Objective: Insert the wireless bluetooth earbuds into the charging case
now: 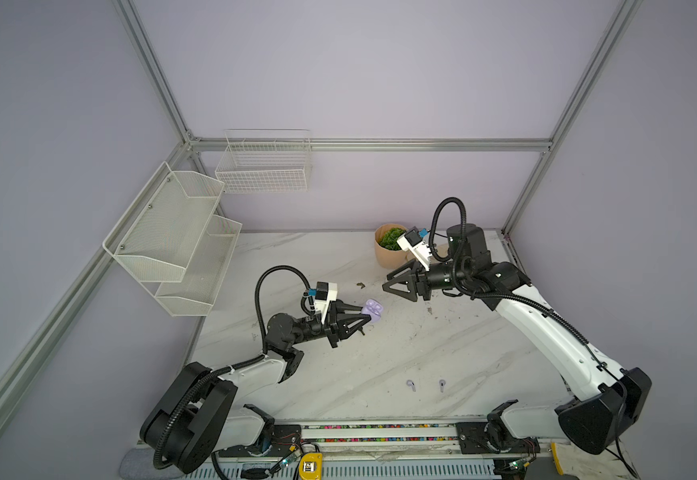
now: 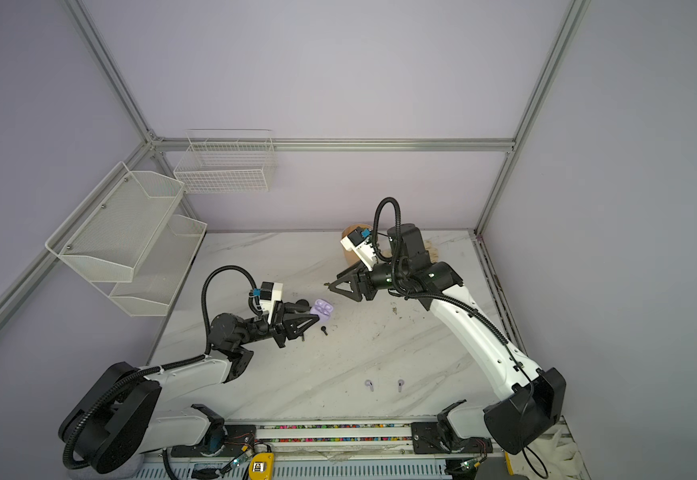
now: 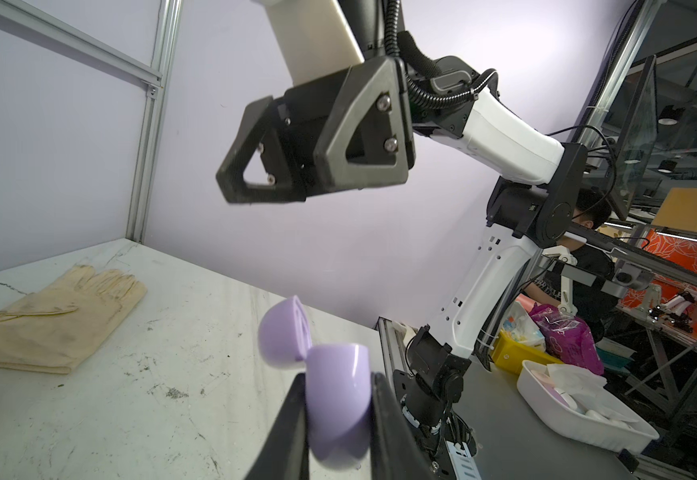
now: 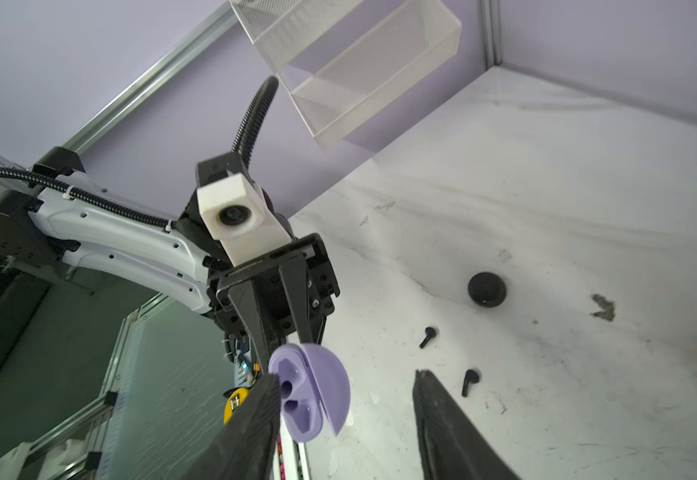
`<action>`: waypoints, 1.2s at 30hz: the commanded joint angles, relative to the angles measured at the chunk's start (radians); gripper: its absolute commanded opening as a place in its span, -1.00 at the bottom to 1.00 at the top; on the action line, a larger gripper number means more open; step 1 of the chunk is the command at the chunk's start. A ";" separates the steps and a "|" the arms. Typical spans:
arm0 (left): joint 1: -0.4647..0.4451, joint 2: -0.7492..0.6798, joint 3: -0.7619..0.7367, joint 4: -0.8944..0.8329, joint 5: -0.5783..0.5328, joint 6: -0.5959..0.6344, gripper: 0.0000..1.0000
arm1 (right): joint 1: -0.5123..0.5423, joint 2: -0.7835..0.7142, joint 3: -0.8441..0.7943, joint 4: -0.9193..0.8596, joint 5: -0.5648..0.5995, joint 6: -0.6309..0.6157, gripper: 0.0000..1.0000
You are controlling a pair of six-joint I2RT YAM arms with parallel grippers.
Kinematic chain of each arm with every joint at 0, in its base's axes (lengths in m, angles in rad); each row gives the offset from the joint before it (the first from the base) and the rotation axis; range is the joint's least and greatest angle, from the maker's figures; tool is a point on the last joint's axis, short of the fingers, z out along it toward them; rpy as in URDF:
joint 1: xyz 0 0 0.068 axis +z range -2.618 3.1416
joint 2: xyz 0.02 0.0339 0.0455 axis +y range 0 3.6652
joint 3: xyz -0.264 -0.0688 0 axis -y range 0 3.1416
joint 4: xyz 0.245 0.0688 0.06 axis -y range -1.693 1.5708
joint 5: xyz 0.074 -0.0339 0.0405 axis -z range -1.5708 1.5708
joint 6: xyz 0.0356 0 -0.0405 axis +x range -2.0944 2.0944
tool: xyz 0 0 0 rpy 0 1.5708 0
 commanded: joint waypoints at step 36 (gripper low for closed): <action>-0.009 0.012 0.009 0.107 0.032 -0.044 -1.00 | 0.054 0.037 -0.194 0.248 -0.184 0.133 -0.09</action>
